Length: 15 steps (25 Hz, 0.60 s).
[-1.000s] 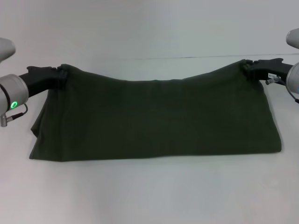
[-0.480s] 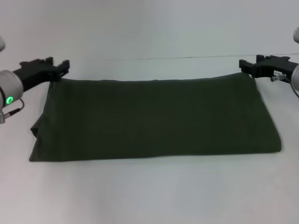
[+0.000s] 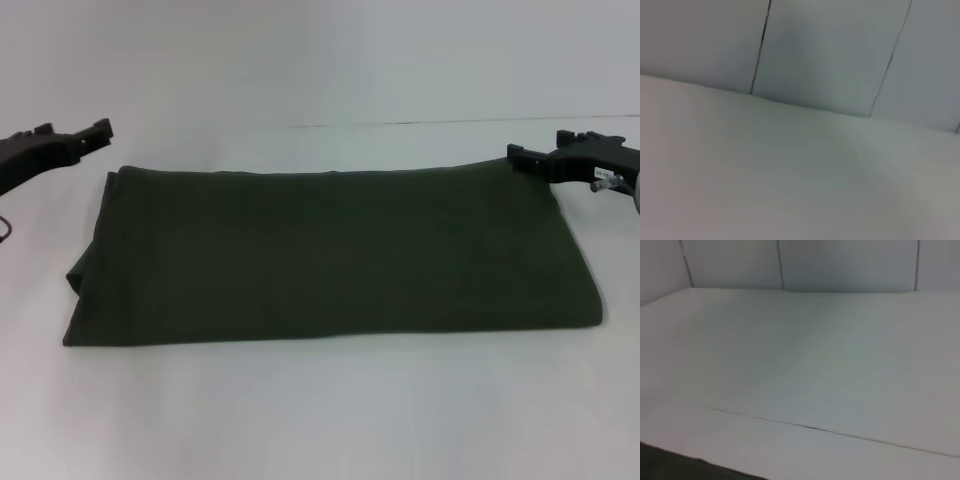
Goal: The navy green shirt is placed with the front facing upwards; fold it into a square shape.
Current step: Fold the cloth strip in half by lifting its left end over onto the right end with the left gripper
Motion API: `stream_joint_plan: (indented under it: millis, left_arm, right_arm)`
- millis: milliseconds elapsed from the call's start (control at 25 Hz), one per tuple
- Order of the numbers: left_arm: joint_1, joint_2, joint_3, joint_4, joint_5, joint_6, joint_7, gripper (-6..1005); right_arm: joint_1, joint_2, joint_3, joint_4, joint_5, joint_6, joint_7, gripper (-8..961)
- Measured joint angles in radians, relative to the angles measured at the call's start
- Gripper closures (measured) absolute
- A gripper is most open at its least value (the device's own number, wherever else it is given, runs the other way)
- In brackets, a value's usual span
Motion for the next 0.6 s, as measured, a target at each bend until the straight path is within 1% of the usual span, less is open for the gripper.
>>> stream_joint_plan:
  millis: [160, 240, 440, 520, 600]
  left_arm:
    - [0.023, 0.04, -0.045, 0.005, 0.016, 0.149, -0.116, 139]
    - [0.033, 0.056, -0.066, 0.012, 0.036, 0.23, -0.169, 98]
    - [0.051, 0.07, -0.073, 0.073, 0.139, 0.371, -0.308, 59]
    - [0.052, 0.072, -0.069, 0.104, 0.23, 0.421, -0.358, 59]
    - [0.053, 0.073, -0.068, 0.118, 0.29, 0.451, -0.368, 60]
  right_arm:
    - [-0.027, 0.0, 0.0, -0.039, 0.001, -0.098, -0.009, 101]
    - [-0.045, 0.0, 0.0, -0.058, 0.003, -0.162, -0.012, 102]
    - [-0.1, -0.001, 0.0, -0.096, 0.007, -0.302, -0.016, 102]
    - [-0.126, -0.001, 0.002, -0.112, 0.007, -0.362, -0.017, 103]
    - [-0.154, 0.0, 0.009, -0.124, 0.007, -0.414, -0.017, 104]
